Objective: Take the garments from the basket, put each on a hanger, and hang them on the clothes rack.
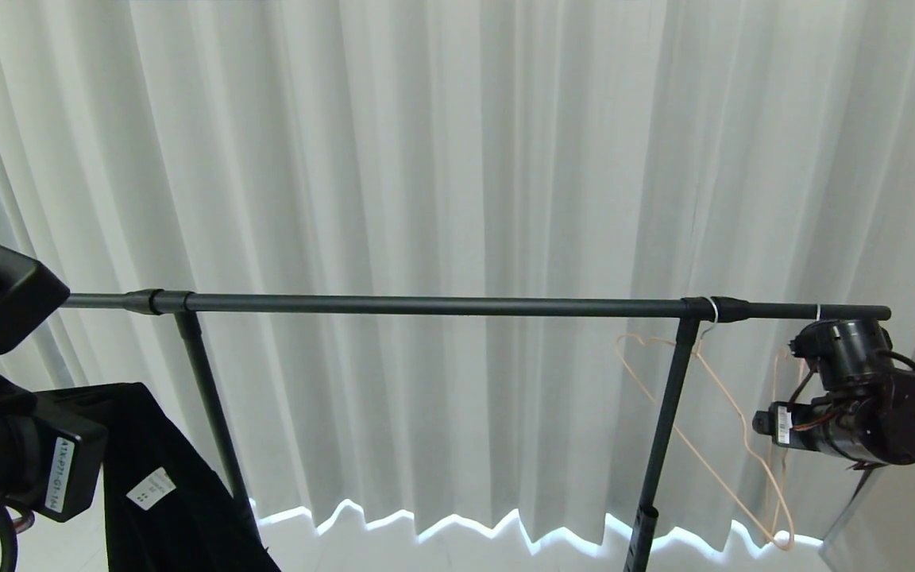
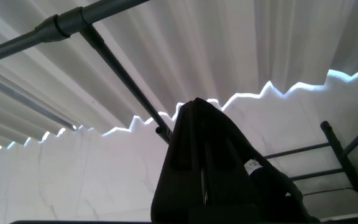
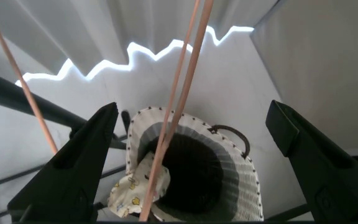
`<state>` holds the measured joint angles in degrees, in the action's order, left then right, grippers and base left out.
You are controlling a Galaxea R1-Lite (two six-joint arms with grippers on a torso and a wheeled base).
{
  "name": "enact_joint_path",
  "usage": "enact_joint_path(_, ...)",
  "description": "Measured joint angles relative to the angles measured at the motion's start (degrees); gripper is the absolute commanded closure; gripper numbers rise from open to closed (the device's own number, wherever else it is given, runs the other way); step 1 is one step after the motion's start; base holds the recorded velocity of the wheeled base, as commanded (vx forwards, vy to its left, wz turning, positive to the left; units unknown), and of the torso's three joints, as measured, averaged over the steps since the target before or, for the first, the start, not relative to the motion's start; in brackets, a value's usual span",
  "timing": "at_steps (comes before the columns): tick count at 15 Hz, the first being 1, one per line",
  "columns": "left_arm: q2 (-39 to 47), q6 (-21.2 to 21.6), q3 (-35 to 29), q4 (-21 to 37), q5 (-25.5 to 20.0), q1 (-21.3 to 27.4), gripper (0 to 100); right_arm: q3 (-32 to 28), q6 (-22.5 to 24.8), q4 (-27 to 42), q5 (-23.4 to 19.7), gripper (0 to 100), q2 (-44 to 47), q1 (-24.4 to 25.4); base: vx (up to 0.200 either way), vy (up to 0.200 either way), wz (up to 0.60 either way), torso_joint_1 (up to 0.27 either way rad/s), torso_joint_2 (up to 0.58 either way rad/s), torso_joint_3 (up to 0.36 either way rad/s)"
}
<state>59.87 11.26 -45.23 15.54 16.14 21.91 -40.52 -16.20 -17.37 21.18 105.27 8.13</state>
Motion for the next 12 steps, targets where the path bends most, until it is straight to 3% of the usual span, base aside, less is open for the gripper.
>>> enact_joint_path(7,0.0,0.0,0.4,0.0,0.0,-0.3,100,2.5,-2.0,-3.0,-0.1,0,2.6,0.1,0.0,0.0,0.0,0.0,0.0,0.0)
enact_joint_path(12,0.0,0.0,0.4,0.0,0.0,-0.3,100,2.3,-6.1,-3.4,0.2,0,3.4,1.2,0.0,0.0,0.0,0.0,0.0,0.0)
